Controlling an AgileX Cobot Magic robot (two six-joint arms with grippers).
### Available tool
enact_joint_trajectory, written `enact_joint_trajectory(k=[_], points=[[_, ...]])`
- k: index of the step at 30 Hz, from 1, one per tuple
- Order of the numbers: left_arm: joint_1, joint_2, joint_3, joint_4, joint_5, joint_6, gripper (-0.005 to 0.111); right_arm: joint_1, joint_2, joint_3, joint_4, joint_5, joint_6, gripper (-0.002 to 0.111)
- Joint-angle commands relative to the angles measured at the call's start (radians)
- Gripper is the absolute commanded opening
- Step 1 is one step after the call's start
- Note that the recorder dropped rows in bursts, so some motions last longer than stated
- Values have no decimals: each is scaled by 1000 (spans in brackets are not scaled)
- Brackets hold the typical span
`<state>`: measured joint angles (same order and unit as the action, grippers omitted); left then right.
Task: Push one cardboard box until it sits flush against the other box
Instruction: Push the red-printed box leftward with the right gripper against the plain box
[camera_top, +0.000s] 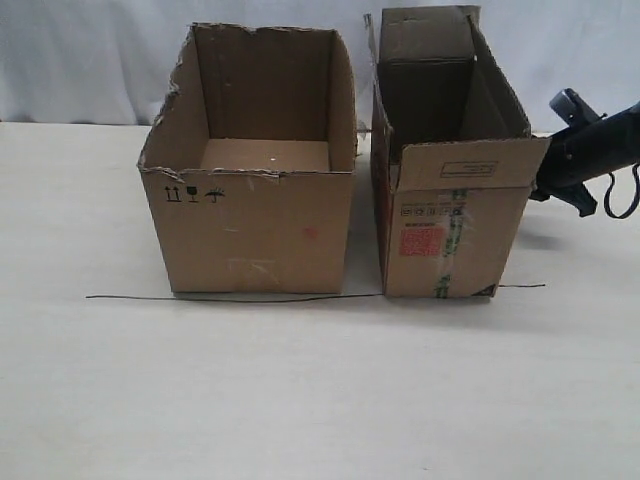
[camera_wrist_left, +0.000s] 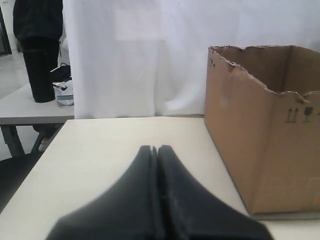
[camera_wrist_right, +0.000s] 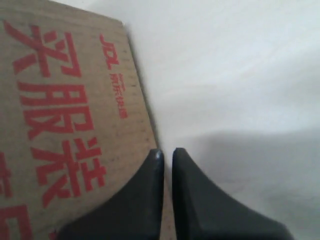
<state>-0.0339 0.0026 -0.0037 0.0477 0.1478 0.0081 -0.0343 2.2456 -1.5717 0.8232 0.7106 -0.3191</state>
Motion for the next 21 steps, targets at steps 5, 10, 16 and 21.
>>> enact_joint_trajectory(k=[5, 10, 16, 21], points=[[-2, -3, 4, 1, -5, -2, 0, 49, 11, -5, 5, 0, 6, 5], [-2, -3, 4, 1, -5, -2, 0, 70, 11, -5, 0, -4, 36, 5], [-2, -3, 4, 1, -5, -2, 0, 72, 11, -5, -9, -2, 46, 5], [-2, -3, 4, 3, -5, -2, 0, 38, -48, -10, -183, -10, 127, 5]])
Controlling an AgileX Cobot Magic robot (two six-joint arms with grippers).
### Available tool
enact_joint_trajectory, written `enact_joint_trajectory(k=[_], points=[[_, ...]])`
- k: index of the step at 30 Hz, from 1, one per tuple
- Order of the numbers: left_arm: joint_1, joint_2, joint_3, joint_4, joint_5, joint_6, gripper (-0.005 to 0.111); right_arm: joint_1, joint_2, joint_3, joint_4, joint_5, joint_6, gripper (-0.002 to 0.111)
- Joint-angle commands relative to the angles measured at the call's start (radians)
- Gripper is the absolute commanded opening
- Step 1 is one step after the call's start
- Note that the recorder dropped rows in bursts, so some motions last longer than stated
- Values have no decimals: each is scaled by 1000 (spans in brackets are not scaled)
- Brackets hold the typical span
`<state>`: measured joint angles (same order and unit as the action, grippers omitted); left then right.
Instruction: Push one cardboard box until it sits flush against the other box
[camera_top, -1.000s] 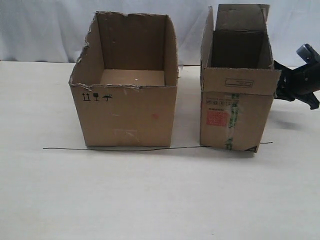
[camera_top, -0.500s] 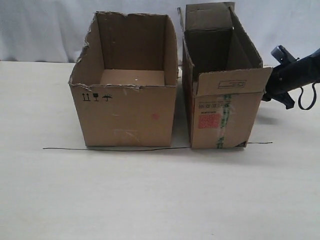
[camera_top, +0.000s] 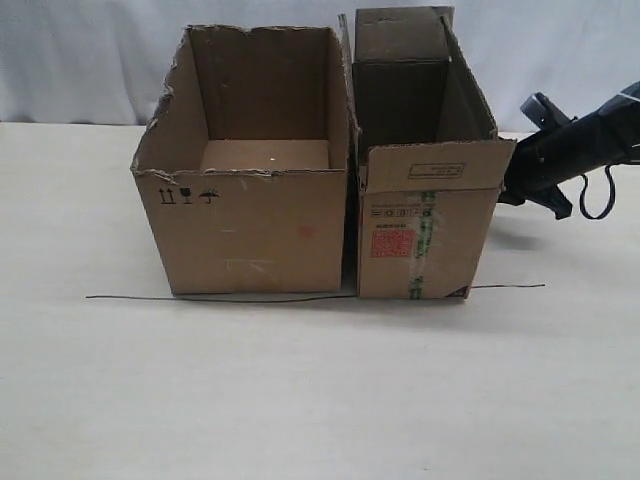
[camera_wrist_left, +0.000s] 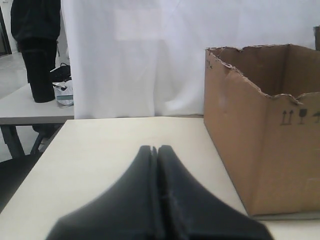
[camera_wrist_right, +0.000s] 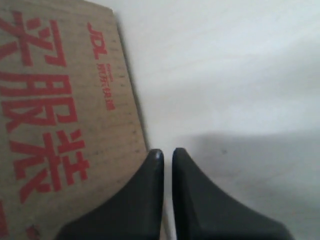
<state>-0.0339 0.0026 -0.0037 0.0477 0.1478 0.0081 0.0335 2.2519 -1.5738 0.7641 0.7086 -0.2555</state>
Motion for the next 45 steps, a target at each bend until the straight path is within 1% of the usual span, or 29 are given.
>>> enact_joint_trajectory(k=[1, 3, 5, 7, 10, 13, 17, 19, 23, 25, 27, 30, 32, 38, 42, 45], points=[[-2, -3, 4, 3, -5, -2, 0, -41, -76, -8, -167, -2, 78, 5], [-2, -3, 4, 3, -5, -2, 0, -63, -125, -8, -237, 36, 93, 5], [-2, -3, 4, 3, -5, -2, 0, -80, -178, -6, -314, 120, 93, 5], [-2, -3, 4, 3, -5, -2, 0, -80, -236, 11, -435, 187, 131, 5], [-2, -3, 4, 3, -5, -2, 0, -61, -346, 69, -650, 296, 175, 5], [-2, -3, 4, 3, -5, -2, 0, -31, -474, 172, -708, 390, 152, 5], [-2, -3, 4, 3, -5, -2, 0, 33, -647, 374, -668, 331, 152, 5], [-2, -3, 4, 3, -5, -2, 0, 88, -717, 457, -665, 292, 156, 5], [-2, -3, 4, 3, -5, -2, 0, 223, -814, 564, -571, 215, 113, 5], [-2, -3, 4, 3, -5, -2, 0, 302, -821, 594, -539, 167, 85, 5], [-2, -3, 4, 3, -5, -2, 0, 389, -806, 627, -543, 70, 81, 5], [-2, -3, 4, 3, -5, -2, 0, 465, -750, 638, -544, -79, 102, 5], [-2, -3, 4, 3, -5, -2, 0, 481, -705, 633, -544, -137, 112, 5], [-2, -3, 4, -1, -5, -2, 0, 481, -624, 609, -537, -208, 112, 5], [-2, -3, 4, -1, -5, -2, 0, 481, -620, 581, -537, -198, 112, 5], [-2, -3, 4, -1, -5, -2, 0, 479, -627, 558, -551, -123, 112, 5]])
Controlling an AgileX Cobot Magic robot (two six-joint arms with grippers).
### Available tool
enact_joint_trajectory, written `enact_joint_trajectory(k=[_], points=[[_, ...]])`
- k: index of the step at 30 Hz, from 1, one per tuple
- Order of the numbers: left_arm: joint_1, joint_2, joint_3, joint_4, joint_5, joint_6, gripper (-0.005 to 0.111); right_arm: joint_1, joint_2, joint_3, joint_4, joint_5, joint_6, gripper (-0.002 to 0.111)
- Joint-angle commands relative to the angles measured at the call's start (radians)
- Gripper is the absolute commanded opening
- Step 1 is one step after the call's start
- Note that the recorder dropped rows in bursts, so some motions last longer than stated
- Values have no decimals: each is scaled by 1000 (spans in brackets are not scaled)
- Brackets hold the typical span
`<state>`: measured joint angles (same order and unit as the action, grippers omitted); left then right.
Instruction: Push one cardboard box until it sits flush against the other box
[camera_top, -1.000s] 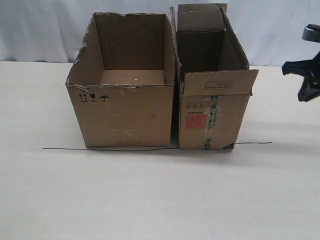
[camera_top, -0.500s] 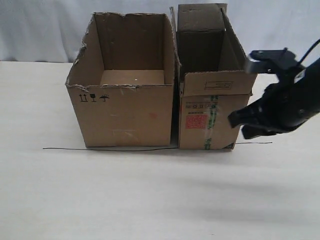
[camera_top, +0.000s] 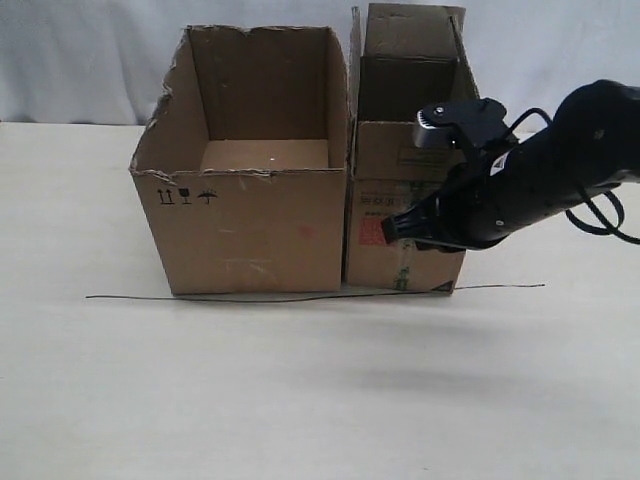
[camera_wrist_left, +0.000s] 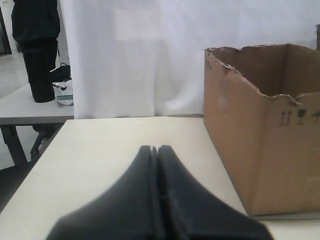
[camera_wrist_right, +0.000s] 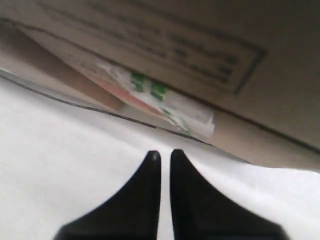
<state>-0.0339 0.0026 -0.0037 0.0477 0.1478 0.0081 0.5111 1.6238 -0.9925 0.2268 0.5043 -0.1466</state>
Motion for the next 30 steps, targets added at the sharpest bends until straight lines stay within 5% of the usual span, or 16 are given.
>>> enact_joint_trajectory(k=[1, 6, 8, 11, 13, 15, 17, 22, 30], points=[[-2, -3, 4, -1, -5, -2, 0, 1, -8, -36, -14, 136, 3, 5], [-2, -3, 4, -1, -5, -2, 0, 1, -154, -166, -161, 574, 33, 5], [-2, -3, 4, -1, -5, -2, 0, -5, -235, -241, -444, 659, 194, 5], [-2, -3, 4, -1, -5, -2, 0, -142, -248, -301, -492, 582, 231, 5], [-2, -3, 4, -1, -5, -2, 0, -326, -176, -324, -323, 443, 121, 5], [-2, -3, 4, -1, -5, -2, 0, -527, 17, -388, 85, 424, -86, 5], [-2, -3, 4, -1, -5, -2, 0, -609, 179, -441, 422, 415, -247, 5], [-2, -3, 4, 3, -5, -2, 0, -571, 397, -575, 643, 273, -302, 5], [-2, -3, 4, 3, -5, -2, 0, -529, 553, -774, 655, 257, -252, 5]])
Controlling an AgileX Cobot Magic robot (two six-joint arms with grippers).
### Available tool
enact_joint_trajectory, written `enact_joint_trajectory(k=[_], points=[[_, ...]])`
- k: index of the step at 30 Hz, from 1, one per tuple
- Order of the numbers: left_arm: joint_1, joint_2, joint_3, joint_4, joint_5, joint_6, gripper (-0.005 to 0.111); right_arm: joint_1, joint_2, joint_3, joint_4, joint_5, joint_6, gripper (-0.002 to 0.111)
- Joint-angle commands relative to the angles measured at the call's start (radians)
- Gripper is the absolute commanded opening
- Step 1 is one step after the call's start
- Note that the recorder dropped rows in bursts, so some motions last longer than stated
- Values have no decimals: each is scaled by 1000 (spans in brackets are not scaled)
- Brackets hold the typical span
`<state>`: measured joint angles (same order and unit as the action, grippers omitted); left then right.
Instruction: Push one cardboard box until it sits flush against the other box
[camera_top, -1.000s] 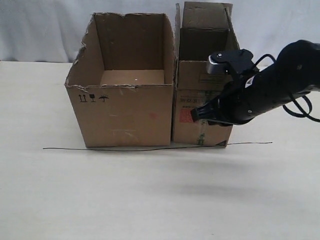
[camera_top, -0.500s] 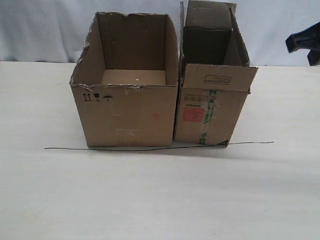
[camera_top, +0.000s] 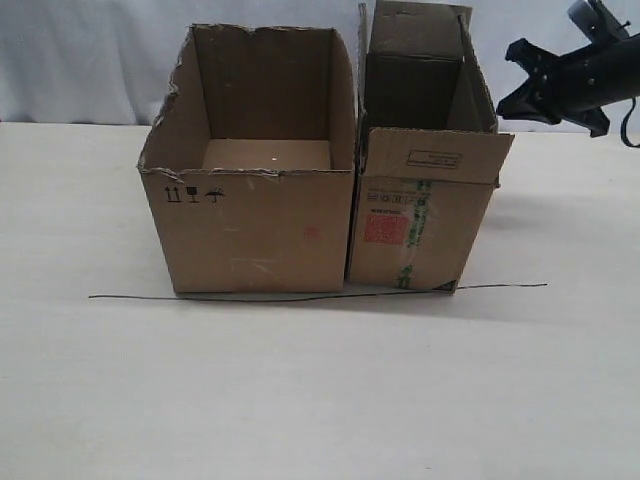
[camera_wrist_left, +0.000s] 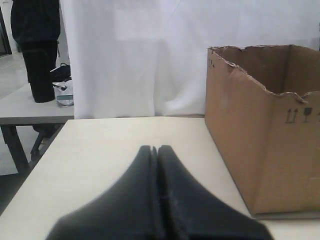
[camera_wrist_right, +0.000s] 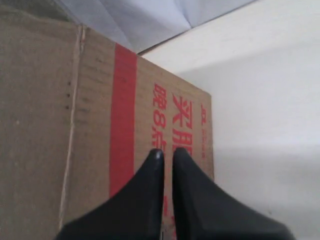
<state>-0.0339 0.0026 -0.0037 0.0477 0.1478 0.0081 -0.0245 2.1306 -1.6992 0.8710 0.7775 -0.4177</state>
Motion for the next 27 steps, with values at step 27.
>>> enact_joint_trajectory(k=[27], points=[[-2, -3, 4, 1, -5, -2, 0, 67, 166, -190, 24, 19, 70, 5]])
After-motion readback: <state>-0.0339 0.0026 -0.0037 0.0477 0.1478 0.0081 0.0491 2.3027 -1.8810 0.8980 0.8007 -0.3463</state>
